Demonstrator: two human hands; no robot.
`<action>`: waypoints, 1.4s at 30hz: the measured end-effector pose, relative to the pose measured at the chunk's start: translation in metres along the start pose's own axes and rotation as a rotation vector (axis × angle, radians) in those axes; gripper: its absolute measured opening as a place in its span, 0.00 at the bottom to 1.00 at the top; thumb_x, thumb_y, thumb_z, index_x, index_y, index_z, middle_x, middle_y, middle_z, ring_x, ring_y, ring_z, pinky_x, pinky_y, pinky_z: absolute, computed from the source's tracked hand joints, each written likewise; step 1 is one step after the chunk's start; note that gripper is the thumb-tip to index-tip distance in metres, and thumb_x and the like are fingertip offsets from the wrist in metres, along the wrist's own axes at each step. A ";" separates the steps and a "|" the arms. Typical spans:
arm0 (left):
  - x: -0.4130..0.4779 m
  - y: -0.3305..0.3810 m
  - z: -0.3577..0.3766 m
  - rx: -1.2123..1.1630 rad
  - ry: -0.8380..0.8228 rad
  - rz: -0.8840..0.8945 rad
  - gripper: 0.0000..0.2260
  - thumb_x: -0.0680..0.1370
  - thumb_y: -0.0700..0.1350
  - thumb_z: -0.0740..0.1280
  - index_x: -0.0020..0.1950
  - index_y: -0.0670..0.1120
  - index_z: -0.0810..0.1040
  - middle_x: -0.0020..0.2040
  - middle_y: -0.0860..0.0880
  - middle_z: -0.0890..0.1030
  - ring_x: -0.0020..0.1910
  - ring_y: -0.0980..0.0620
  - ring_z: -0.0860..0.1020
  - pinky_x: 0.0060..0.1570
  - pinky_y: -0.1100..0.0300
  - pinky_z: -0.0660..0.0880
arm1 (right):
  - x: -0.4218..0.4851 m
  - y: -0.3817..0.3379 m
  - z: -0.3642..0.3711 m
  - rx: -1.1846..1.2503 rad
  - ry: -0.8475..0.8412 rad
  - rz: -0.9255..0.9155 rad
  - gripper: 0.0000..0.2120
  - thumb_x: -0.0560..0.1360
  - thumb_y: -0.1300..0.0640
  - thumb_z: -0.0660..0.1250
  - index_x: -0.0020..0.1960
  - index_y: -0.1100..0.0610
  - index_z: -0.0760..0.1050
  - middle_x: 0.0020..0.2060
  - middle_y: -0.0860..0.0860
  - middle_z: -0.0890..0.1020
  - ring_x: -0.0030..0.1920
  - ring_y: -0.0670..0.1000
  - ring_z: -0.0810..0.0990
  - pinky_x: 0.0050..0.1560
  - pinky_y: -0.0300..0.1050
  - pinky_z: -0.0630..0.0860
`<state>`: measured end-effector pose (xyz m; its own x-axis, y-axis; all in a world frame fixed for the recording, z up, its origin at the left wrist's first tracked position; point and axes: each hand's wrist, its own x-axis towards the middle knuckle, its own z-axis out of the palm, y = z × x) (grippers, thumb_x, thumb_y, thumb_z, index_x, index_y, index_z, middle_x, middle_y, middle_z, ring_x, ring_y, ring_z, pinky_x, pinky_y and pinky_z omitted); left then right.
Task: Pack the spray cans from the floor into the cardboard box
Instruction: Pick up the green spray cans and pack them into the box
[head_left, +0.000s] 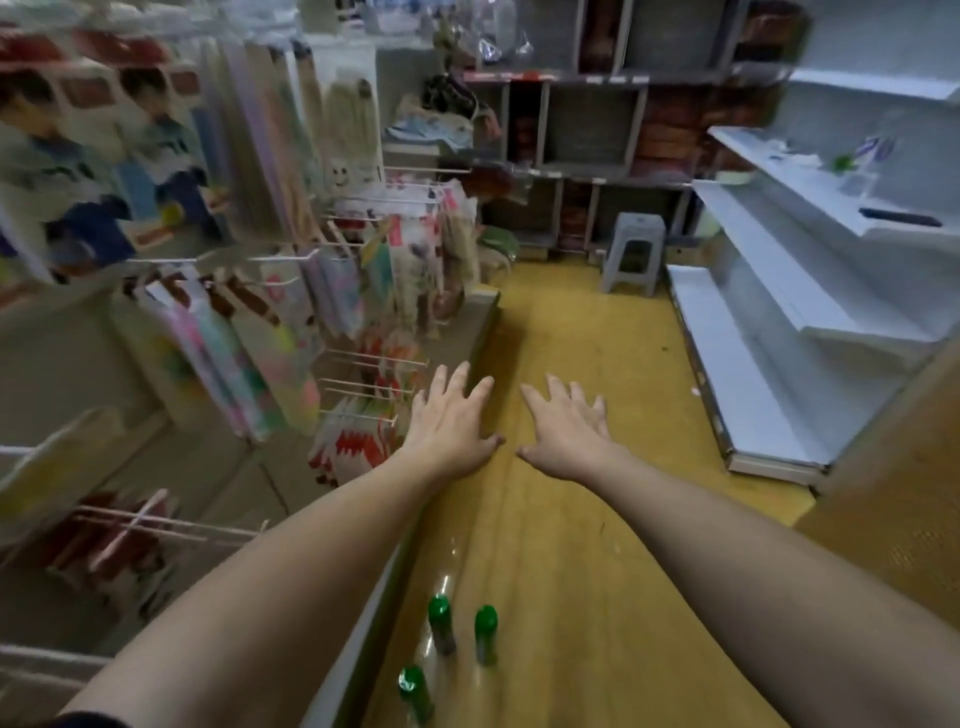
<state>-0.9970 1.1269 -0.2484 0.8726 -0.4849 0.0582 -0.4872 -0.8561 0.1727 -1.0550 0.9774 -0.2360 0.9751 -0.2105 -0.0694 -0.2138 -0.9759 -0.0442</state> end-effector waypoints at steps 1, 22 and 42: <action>0.010 0.002 0.008 -0.004 -0.010 -0.011 0.37 0.78 0.62 0.67 0.82 0.56 0.53 0.84 0.47 0.48 0.82 0.42 0.44 0.78 0.39 0.52 | 0.011 0.007 0.007 -0.002 -0.011 -0.002 0.41 0.76 0.39 0.68 0.81 0.47 0.52 0.81 0.57 0.53 0.79 0.64 0.54 0.75 0.68 0.54; 0.034 -0.078 0.329 -0.134 -0.585 -0.486 0.35 0.79 0.60 0.67 0.82 0.51 0.56 0.83 0.42 0.52 0.81 0.38 0.49 0.77 0.39 0.56 | 0.135 0.043 0.339 -0.002 -0.639 -0.275 0.36 0.75 0.37 0.67 0.77 0.50 0.59 0.75 0.58 0.61 0.72 0.63 0.62 0.69 0.64 0.62; -0.065 -0.194 0.631 -0.109 -0.856 -0.612 0.35 0.74 0.56 0.75 0.78 0.52 0.64 0.80 0.43 0.57 0.78 0.38 0.57 0.69 0.40 0.67 | 0.143 -0.008 0.664 0.195 -0.706 -0.176 0.42 0.73 0.47 0.76 0.78 0.54 0.57 0.72 0.62 0.65 0.69 0.64 0.69 0.64 0.59 0.73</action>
<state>-0.9807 1.2112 -0.9064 0.6332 0.0226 -0.7737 0.0700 -0.9971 0.0282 -0.9531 0.9935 -0.9078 0.7409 0.0985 -0.6643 -0.1292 -0.9498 -0.2849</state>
